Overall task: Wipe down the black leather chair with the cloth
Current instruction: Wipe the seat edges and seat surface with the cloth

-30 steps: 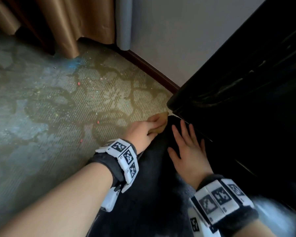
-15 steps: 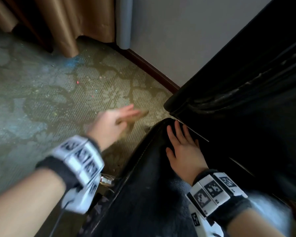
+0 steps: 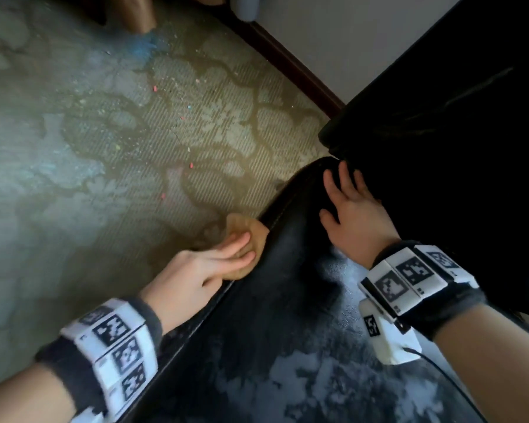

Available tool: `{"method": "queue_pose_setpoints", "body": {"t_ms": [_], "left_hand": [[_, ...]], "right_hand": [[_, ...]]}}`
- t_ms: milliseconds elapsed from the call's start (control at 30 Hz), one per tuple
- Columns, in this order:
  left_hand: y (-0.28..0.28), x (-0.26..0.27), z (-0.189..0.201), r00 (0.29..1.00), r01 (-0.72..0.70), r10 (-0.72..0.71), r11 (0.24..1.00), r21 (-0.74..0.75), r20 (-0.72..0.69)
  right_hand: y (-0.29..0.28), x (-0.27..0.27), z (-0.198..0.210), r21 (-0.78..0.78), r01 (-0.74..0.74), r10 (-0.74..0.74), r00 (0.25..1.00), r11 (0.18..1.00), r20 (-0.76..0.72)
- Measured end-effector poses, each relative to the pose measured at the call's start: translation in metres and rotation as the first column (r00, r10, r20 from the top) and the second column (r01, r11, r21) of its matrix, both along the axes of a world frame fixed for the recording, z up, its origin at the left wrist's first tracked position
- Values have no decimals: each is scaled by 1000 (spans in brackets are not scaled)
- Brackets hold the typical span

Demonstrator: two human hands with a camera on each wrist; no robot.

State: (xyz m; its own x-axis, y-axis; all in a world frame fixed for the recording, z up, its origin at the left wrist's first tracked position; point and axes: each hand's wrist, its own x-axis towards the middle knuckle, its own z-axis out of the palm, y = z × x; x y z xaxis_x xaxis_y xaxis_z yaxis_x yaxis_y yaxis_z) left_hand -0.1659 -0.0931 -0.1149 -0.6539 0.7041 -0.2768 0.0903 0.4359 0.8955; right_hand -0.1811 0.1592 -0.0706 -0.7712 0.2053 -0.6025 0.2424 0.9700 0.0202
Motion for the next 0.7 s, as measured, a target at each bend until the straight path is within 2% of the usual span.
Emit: {"method": "queue_pose_setpoints", "body": {"t_ms": [167, 267, 367, 467, 567, 700], "left_hand": [[-63, 46, 10, 992, -14, 21, 999, -50, 127], [-74, 35, 18, 978, -24, 47, 993, -113, 204], [-59, -1, 22, 983, -143, 153, 985, -99, 101], [-32, -26, 17, 982, -174, 180, 980, -97, 62], [-13, -5, 5, 991, -101, 110, 989, -111, 75], [-29, 41, 0, 980, -169, 176, 983, -77, 93]], "right_hand": [[-3, 1, -1, 11, -10, 11, 1000, 1000, -13], [-7, 1, 2, -29, 43, -44, 999, 999, -31], [-26, 9, 8, -64, 108, -113, 991, 992, -73], [-59, 29, 8, -115, 72, -82, 993, 991, -82], [-71, 39, 2, -121, 78, -86, 994, 990, -60], [-65, 37, -1, -118, 74, -81, 995, 990, -56]]}}
